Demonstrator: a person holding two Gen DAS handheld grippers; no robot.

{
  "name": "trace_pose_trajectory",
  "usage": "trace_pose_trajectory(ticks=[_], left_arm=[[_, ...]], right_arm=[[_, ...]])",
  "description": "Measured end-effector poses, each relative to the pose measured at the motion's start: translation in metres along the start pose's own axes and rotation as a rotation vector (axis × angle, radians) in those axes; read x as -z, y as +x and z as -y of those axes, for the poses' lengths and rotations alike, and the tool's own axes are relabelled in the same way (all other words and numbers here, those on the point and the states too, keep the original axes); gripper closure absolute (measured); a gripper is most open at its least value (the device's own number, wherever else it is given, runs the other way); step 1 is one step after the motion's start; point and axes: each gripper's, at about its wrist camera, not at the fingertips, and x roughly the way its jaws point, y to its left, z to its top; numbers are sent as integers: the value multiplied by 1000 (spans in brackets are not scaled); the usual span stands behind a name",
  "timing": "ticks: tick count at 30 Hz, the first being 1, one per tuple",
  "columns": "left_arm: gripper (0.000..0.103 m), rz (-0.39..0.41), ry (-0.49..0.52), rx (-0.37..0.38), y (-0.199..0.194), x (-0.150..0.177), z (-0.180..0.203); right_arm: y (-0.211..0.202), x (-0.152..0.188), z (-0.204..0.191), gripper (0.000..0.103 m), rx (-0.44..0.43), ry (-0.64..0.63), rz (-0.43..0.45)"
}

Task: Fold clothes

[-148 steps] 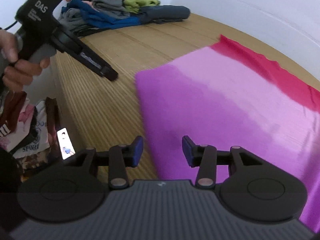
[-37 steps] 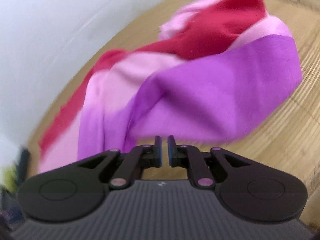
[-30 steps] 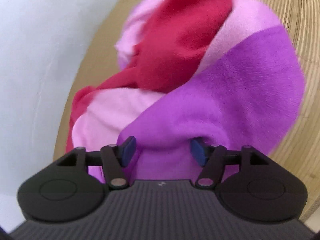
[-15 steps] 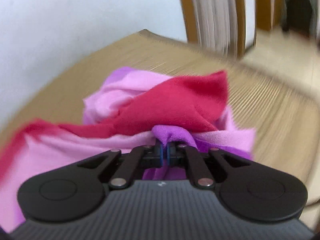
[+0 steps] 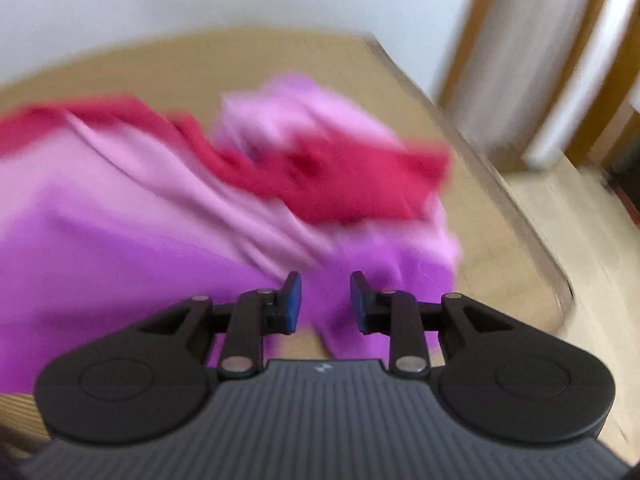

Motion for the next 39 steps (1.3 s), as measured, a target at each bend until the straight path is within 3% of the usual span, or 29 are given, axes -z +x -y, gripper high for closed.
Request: trace_pose_trajectory(ticks=[2,4,8,11,15,16,17,18,21,25,30,33,35,39], left_arm=[[29,21,-19,20,0,-6,5],[29,33,-36,35,2,-14,18],[29,62,-50,47,4,-30,48],[29,52,-46,2,10,-41,69],[28,13,-87,-41,18,-47,85],[28,11,-103,-52,18,-49,86],[27,6,-120,-63,18,-50,88],[27,-1,-137,-76,18,-51,89],[25,-18,-184,-107,19,-53,91],[24,-38,-212,-160,17,-57,96],[24,-49,-186,-234,15,-59,108],[24,-54,-197,-254,14,-60,111],[24,-60,-207,-260,16,-63,112],[24,-72,-206,-280,17,-68,116]], right_arm=[[-1,-29,-8,68,-86,-23,79],[21,-58,-24,68,-167,-78,90],[110,-100,-53,68,-217,-171,0],[171,-119,-68,68,-265,-218,-70],[226,-131,-72,68,-419,-244,-168],[236,-132,-72,70,-444,-258,-187],[244,-134,-73,78,-463,-270,-204],[249,-136,-72,98,-484,-280,-210],[253,-151,-59,99,-504,-276,-144],[268,-183,-35,99,-412,-228,-46],[303,-212,-15,99,-200,-184,35],[331,-218,-11,98,-86,-183,24],[350,-220,-14,98,-84,-194,-10],[364,-221,-21,98,-32,-258,1]])
